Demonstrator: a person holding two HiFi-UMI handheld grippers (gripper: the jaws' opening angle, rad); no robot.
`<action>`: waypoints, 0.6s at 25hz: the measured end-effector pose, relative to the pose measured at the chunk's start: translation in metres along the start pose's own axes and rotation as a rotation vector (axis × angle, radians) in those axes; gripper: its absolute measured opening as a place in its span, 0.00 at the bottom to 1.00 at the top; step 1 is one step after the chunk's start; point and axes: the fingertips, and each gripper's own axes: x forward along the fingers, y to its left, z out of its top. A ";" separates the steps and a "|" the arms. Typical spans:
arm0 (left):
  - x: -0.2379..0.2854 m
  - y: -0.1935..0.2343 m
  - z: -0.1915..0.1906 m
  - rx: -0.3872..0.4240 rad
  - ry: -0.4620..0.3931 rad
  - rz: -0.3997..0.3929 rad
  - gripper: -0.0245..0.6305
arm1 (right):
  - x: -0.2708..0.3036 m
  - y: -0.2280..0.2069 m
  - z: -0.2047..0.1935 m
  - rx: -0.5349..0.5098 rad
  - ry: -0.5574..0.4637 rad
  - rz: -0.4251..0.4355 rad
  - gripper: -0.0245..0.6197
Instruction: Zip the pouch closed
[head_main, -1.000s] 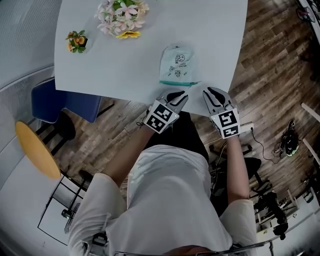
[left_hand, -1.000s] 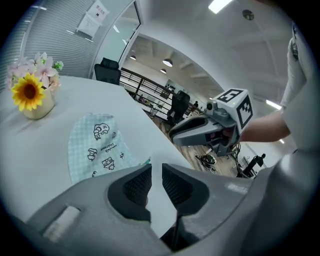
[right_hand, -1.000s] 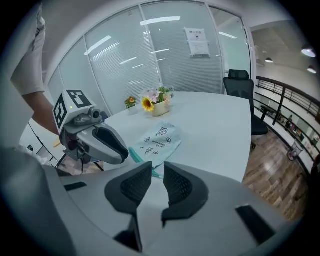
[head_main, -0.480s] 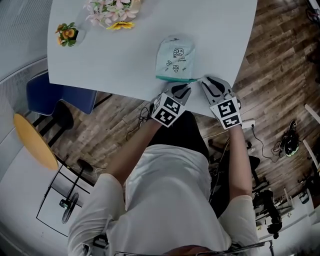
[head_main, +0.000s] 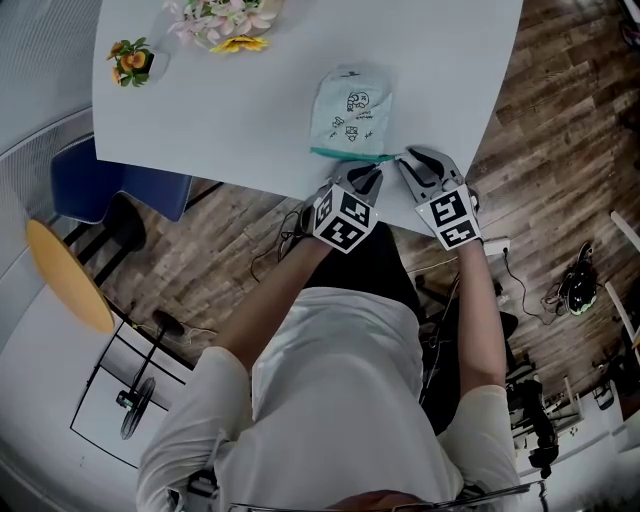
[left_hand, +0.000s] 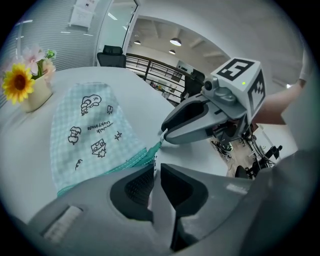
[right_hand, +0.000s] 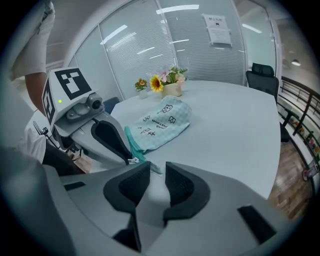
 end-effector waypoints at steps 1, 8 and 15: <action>0.000 0.001 0.000 -0.004 0.002 0.004 0.11 | 0.001 0.001 0.000 0.001 0.000 0.007 0.19; 0.000 0.005 0.001 -0.020 0.008 0.025 0.07 | 0.002 0.011 0.001 0.023 -0.003 0.059 0.06; -0.010 0.005 0.001 -0.005 -0.006 -0.001 0.07 | -0.003 0.015 -0.003 0.037 0.021 0.065 0.05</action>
